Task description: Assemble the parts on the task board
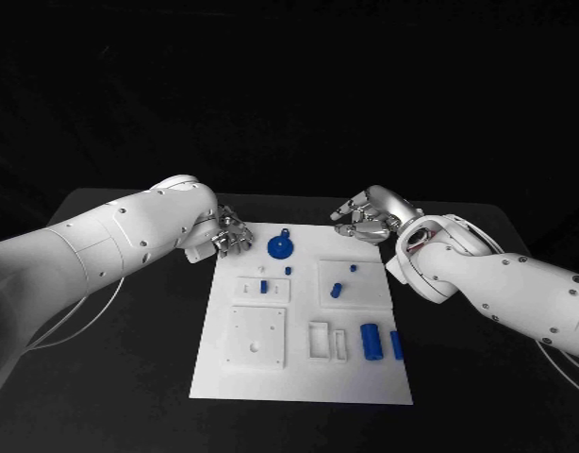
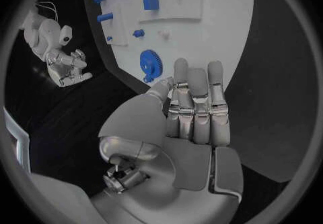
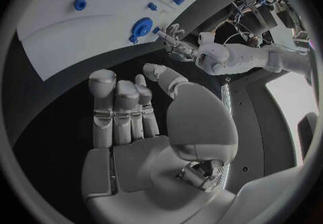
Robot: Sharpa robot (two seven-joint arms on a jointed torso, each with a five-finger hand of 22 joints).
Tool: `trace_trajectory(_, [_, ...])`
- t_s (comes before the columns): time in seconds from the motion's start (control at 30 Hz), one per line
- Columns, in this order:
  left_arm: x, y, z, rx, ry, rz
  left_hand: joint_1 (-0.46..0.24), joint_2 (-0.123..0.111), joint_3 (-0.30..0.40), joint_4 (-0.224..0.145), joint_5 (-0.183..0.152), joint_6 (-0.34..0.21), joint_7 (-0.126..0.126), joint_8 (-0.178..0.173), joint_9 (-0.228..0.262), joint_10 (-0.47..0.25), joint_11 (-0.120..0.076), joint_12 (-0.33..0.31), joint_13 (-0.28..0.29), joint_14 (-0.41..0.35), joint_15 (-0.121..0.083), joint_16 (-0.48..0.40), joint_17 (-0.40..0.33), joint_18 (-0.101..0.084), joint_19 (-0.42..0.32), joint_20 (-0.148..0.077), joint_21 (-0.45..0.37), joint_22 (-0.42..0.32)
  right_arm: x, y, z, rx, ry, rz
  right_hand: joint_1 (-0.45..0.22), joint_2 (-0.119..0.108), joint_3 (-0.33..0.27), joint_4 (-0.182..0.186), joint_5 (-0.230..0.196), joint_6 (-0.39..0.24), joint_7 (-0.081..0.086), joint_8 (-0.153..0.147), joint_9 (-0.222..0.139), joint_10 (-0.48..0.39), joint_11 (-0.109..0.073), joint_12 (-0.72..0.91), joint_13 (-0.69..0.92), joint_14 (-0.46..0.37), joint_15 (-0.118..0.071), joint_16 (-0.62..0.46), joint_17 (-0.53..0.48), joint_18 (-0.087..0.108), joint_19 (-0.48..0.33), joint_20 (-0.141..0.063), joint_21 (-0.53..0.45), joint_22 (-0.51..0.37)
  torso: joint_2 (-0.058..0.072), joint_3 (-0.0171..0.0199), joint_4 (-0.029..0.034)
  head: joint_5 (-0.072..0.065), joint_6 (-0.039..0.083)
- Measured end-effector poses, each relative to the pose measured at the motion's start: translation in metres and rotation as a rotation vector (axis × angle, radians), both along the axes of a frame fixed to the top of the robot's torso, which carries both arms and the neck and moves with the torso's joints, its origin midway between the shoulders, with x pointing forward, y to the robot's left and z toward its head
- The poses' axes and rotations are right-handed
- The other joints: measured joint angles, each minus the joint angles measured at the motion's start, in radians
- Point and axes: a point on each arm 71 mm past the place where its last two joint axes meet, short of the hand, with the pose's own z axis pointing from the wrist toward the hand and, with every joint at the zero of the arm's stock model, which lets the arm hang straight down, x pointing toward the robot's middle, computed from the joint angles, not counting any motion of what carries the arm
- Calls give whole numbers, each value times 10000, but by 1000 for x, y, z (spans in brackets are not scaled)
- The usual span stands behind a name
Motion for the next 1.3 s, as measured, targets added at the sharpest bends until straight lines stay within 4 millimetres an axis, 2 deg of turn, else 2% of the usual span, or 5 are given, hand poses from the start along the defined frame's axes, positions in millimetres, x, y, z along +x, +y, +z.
trace_trajectory(0.37, [-1,1,0,-256,109,42,-124,-58,27,-27,-23,63,5,-50,102,0,1,0,-1,0,2,0,-1,0,0,0,42,-1,0,0,0,4,7,-11,0,0,0,0,0,1,-1,0,0,0,0,0,1,0,0,0,0,1,0,0,0,0,5,-12,-2,14,9])
trace_trajectory(0.47, [-1,3,0,-340,143,71,-459,-234,163,-163,-519,138,-68,-67,110,-43,-80,49,20,22,-20,0,-2,0,0,0,42,-2,0,0,0,3,8,-15,0,0,0,0,0,2,-2,0,0,0,0,0,0,0,0,0,0,0,0,0,0,-1,4,-12,0,15,24])
trace_trajectory(0.57, [-2,6,1,-423,161,115,-729,-427,-400,502,-1679,204,-139,-116,102,-65,-135,92,53,68,-74,0,-2,0,29,30,-37,-2,0,-1,0,-1,9,-25,0,0,-28,28,0,2,-2,0,0,0,0,0,-4,0,0,0,-4,1,0,0,0,-1,0,-12,5,15,37])
trace_trajectory(0.7, [-2,8,3,-501,161,169,-790,-530,-955,1104,-2378,204,-140,-117,1,-65,-134,124,72,69,-75,0,-3,0,78,78,-183,-2,0,-2,0,-5,10,-35,0,0,-28,28,0,2,-2,0,0,0,0,0,-11,0,0,0,-11,0,0,0,0,-1,-8,-7,11,15,45])
trace_trajectory(1.3, [0,22,12,-651,-88,585,-707,-947,-1365,2042,-3583,-7,-10,-164,-103,-65,-133,124,110,70,-73,-1,-61,0,272,56,-510,0,0,-4,0,-22,13,-73,0,0,-28,28,-1,14,-14,0,0,0,0,0,-9,0,0,0,-11,1,0,0,0,-1,9,-7,-6,4,54])
